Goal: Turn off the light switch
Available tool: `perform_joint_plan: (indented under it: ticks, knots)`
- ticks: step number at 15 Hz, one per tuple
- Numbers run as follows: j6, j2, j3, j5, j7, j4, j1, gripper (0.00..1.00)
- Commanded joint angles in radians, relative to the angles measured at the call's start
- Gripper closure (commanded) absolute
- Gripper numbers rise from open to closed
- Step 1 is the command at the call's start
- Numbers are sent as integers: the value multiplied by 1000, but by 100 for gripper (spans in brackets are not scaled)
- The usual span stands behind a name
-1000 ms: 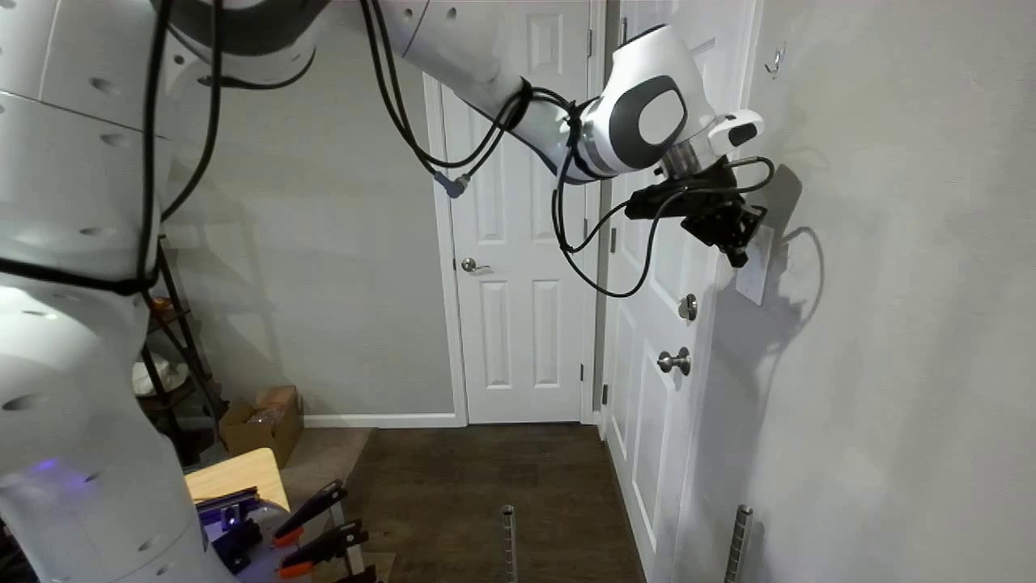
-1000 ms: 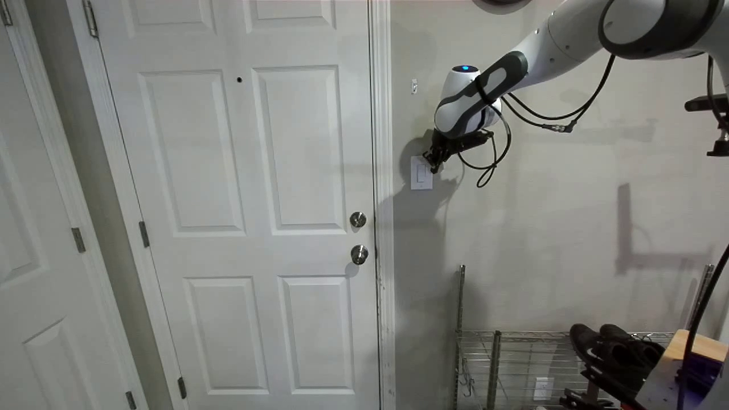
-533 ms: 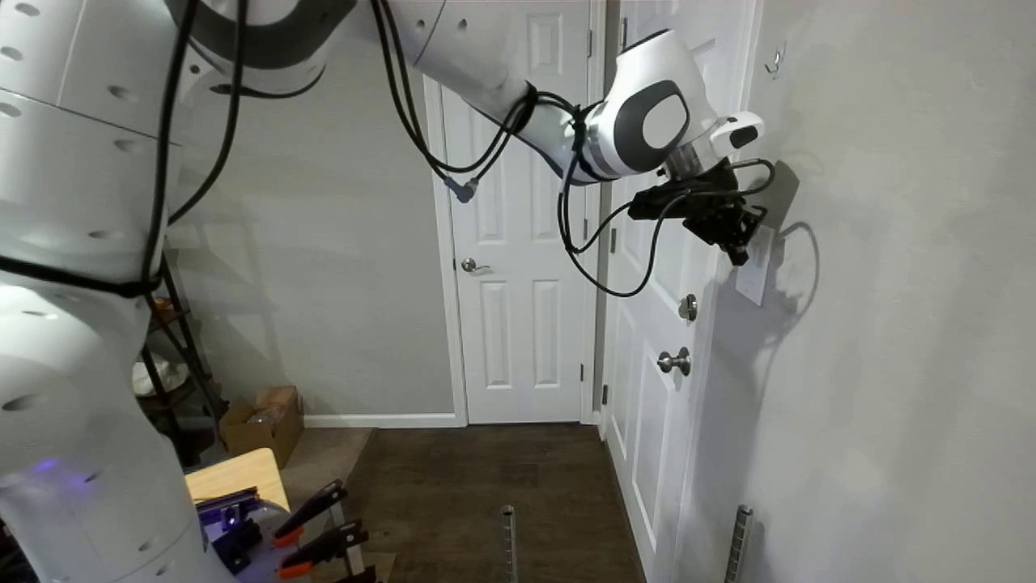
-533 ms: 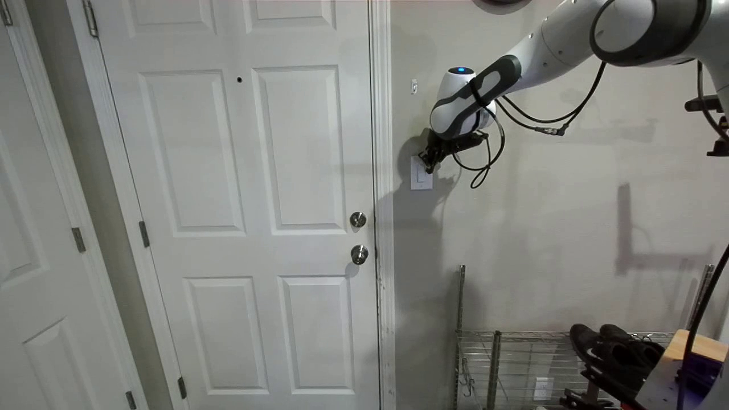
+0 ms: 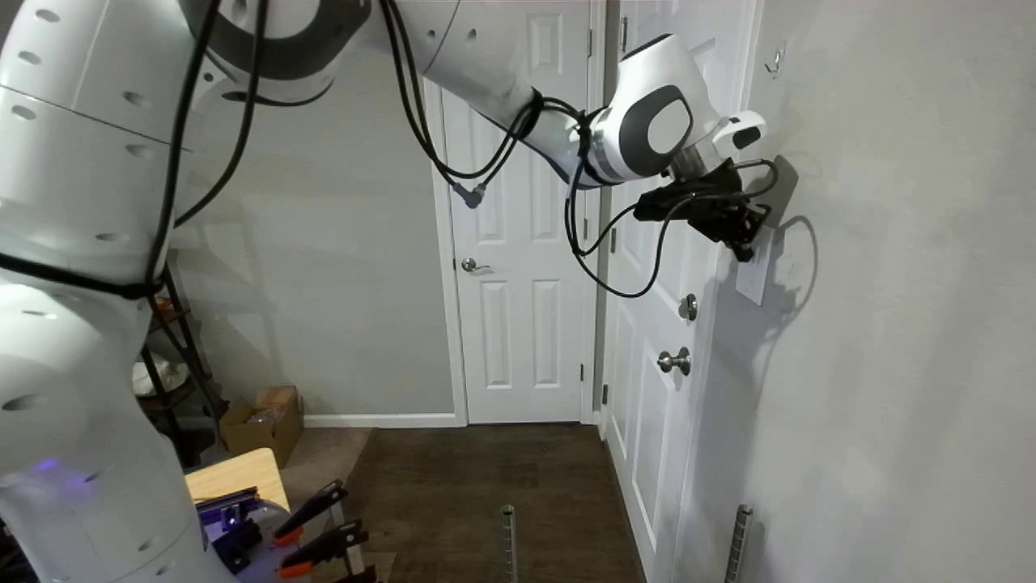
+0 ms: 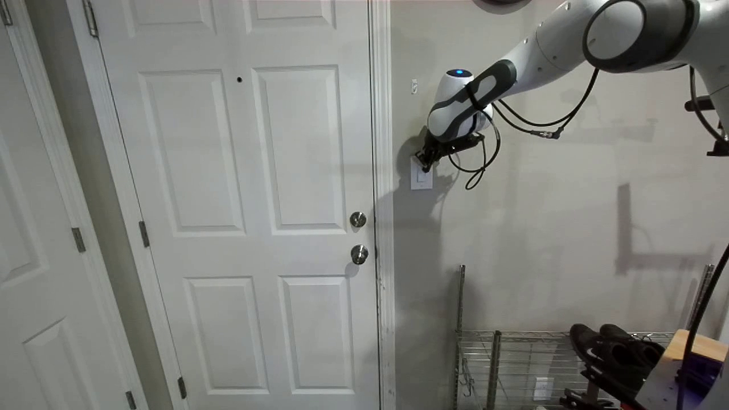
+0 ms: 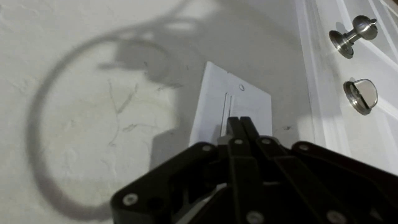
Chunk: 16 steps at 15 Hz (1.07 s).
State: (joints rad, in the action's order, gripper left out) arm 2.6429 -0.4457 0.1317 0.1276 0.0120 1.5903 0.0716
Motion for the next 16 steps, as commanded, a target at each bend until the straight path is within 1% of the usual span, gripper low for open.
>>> perform_joint_plan:
  ticks: [1, 2, 5, 7, 10, 13, 16]
  knots:
    - [33, -15, 12, 11, 37, -12, -7, 95]
    - [31, -15, 4, 0, 27, -11, -1, 95]
    - [-24, 3, -75, -101, -60, -5, 46, 95]
    - [-52, 9, -109, -160, -97, -2, 66, 95]
    - [-98, 2, -136, -218, -124, -12, 82, 95]
    - [-144, -5, -132, -239, -118, -21, 85, 95]
    - [-152, -11, -106, -209, -85, -19, 71, 95]
